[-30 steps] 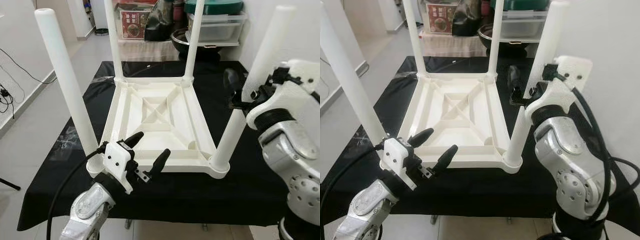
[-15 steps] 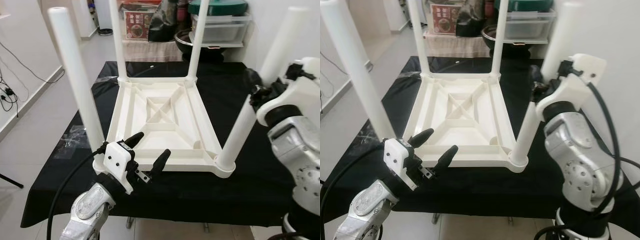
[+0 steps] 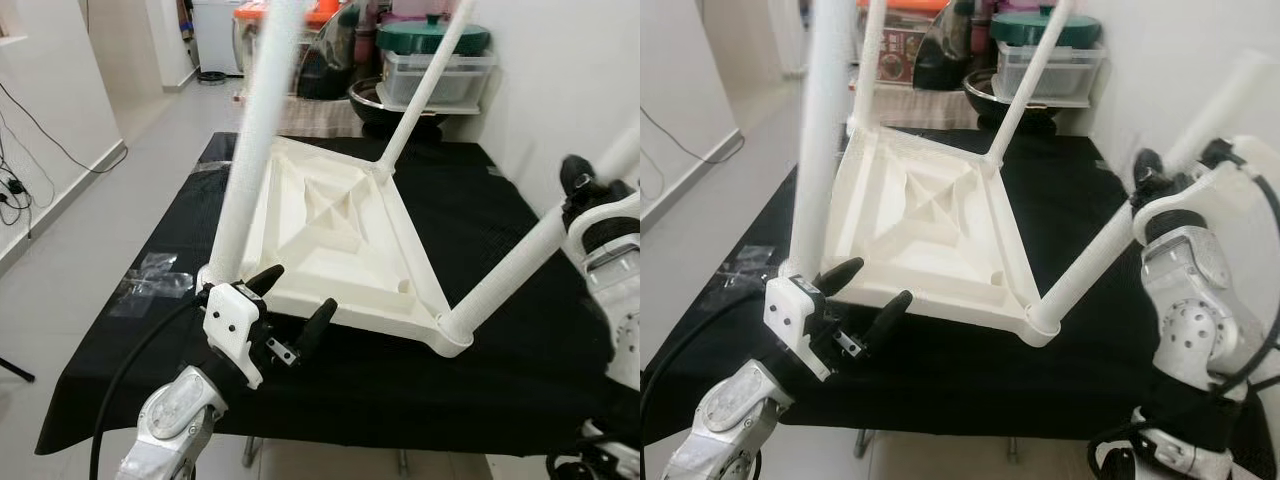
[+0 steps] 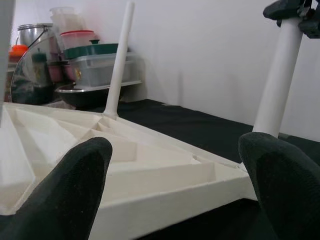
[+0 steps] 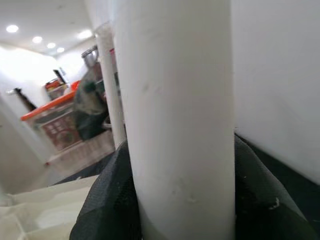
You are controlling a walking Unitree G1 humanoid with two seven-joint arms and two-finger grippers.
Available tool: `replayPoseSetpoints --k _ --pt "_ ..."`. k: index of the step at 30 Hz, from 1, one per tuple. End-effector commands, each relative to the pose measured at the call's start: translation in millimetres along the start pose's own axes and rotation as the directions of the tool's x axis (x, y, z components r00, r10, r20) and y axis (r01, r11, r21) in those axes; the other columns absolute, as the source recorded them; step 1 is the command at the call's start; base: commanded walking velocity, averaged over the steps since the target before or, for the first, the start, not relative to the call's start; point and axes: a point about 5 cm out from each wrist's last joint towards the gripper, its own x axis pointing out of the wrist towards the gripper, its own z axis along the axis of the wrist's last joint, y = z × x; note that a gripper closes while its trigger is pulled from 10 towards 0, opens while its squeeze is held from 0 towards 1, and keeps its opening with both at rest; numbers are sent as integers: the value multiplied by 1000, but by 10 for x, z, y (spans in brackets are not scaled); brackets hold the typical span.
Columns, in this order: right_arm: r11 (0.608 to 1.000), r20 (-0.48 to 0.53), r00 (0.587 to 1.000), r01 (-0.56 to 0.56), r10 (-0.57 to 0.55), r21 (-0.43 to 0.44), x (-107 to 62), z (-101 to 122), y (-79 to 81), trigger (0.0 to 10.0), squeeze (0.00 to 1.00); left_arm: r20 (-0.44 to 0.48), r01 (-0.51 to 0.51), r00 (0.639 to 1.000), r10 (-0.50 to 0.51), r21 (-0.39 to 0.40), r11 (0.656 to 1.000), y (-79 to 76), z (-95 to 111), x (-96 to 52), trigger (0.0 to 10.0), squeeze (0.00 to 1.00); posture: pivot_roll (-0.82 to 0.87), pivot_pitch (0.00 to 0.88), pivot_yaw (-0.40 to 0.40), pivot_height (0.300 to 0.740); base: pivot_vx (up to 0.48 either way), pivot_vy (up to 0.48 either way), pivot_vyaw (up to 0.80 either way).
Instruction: Building children table
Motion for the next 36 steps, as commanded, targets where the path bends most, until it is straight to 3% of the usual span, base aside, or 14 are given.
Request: replayPoseSetpoints --k 1,3,4,6,7,8,9,10,11,16,23,31,36 --pt "983 -328 927 163 -180 -78 25 -844 -369 0 0 -8 7 1000 -7 15 1000 13 52 -43 10000 0 -27 110 -14 740 0 0 0" --pt "983 -328 927 163 -180 -78 25 -844 -369 0 0 -8 7 1000 -7 15 1000 13 52 -43 10000 0 -27 110 -14 740 0 0 0" --pt "978 -392 897 174 -205 -114 18 -1086 -403 1451 0 -17 3 1000 -3 22 1000 24 75 -73 10000 0 -15 124 -9 740 0 0 0" --pt "978 -392 897 174 -205 -114 18 -1086 -403 1451 0 -17 3 1000 -3 22 1000 24 75 -73 10000 0 -15 124 -9 740 0 0 0" --pt "971 -445 865 181 -233 -158 -5 -1304 -448 4431 0 -27 -1 1000 2 25 1000 32 98 -108 10000 0 4 142 -6 740 0 0 0" --pt "961 -490 829 195 -269 -197 -46 -1499 -520 10000 0 -41 -4 999 5 28 1000 35 129 -164 10000 0 36 179 12 740 0 0 0" --pt "952 -537 788 215 -300 -217 -97 -1678 -610 10000 0 -54 -6 999 7 28 1000 32 158 -207 10000 0 50 199 14 740 0 0 0" --pt "952 -537 788 215 -300 -217 -97 -1678 -610 10000 0 -54 -6 999 7 28 1000 32 158 -207 10000 0 50 199 14 740 0 0 0" --pt "947 -564 762 227 -317 -225 -138 -1777 -666 10000 0 -61 -6 998 8 28 1000 26 180 -238 10000 0 56 204 15 740 0 0 0" --pt "941 -597 728 247 -337 -230 -187 -1945 -761 10000 0 -78 -13 997 16 29 999 25 252 -307 10000 0 90 252 35 740 0 0 0" --pt "950 -608 729 234 -314 -209 -162 -1983 -732 10000 0 -94 -16 995 19 28 999 29 322 -349 10000 0 115 296 61 740 0 0 0" --pt "942 -667 669 173 -328 -289 -199 -2155 -689 10000 0 -118 1 993 -1 3 1000 -36 432 -381 10000 0 130 357 77 740 0 0 0" --pt "944 -678 663 155 -318 -292 -156 -2152 -631 10000 0 -123 0 992 -1 -3 1000 -63 472 -396 10000 0 138 383 74 740 0 0 0"
